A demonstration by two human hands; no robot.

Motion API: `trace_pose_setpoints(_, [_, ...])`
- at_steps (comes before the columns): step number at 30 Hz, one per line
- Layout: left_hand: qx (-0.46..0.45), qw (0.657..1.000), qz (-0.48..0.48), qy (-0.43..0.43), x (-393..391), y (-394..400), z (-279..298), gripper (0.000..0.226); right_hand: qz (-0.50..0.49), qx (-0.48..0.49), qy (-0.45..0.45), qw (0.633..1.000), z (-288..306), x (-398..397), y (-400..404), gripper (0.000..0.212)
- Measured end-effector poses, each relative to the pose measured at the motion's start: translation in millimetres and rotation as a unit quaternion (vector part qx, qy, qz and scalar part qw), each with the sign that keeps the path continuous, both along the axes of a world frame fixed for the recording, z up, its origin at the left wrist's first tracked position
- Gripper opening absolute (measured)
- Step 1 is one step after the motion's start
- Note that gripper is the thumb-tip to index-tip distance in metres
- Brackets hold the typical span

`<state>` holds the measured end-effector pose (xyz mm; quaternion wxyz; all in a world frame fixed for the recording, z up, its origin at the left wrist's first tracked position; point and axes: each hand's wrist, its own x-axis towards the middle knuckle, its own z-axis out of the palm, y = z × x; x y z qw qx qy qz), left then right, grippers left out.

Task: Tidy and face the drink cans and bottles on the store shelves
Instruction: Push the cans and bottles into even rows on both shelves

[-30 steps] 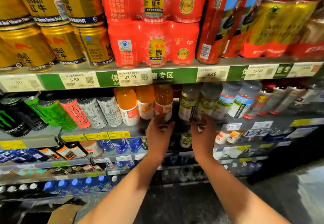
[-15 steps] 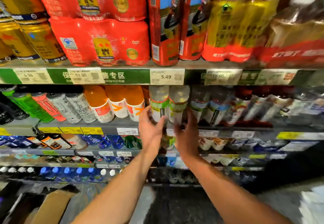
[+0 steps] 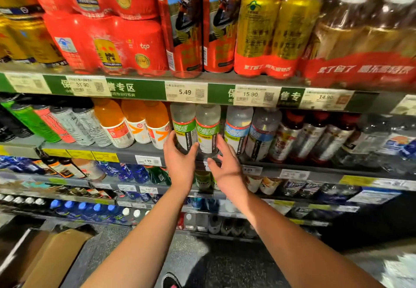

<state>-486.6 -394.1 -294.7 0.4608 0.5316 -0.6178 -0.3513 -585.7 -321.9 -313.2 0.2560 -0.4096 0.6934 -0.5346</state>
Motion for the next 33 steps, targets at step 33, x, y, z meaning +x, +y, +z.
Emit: trace_pose_setpoints(33, [0.013,0.998,-0.045,0.031,-83.5,52.3,-3.6,0.058,-0.213,-0.024,0.072,0.974,19.7,-43.2,47.1,0.058])
